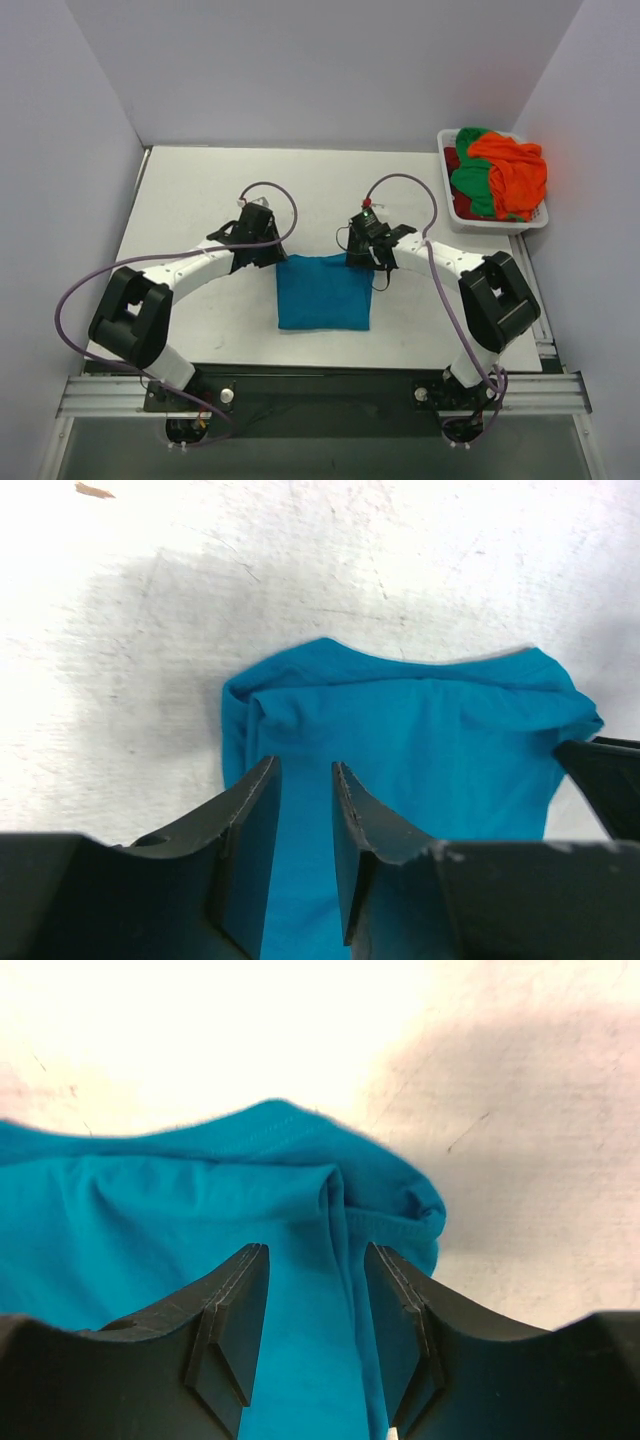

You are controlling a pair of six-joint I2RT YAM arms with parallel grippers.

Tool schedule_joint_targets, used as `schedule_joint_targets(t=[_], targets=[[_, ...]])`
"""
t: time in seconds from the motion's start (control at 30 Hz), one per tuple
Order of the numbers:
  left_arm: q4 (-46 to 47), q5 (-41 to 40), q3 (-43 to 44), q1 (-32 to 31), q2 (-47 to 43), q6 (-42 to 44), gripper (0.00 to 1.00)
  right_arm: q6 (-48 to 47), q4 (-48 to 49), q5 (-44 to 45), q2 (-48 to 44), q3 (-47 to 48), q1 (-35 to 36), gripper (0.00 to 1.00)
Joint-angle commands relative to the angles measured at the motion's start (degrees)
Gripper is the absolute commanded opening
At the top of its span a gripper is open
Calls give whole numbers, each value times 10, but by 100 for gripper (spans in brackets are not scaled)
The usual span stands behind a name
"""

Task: Fold and stack the t-shirts
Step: Smooth out wrinkles on the folded tshirt

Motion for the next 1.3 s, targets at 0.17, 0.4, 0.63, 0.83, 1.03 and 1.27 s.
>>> schedule_joint_targets(t=[0.17, 0.4, 0.63, 0.83, 1.03, 1.27], targets=[[-20, -29, 47, 13, 50, 29, 41, -4, -14, -9, 21, 50, -29, 41], [-16, -25, 67, 16, 85, 29, 41, 1, -9, -38, 46, 68, -45, 37], [-10, -19, 79, 20, 99, 25, 41, 15, -1, -63, 55, 62, -45, 33], [-1, -11, 79, 21, 101, 24, 34, 29, 8, -71, 46, 54, -46, 26], [4, -2, 85, 22, 103, 24, 16, 30, 7, -75, 41, 55, -53, 6], [5, -2, 76, 35, 80, 22, 0, 26, 5, -82, 1, 30, -86, 0]])
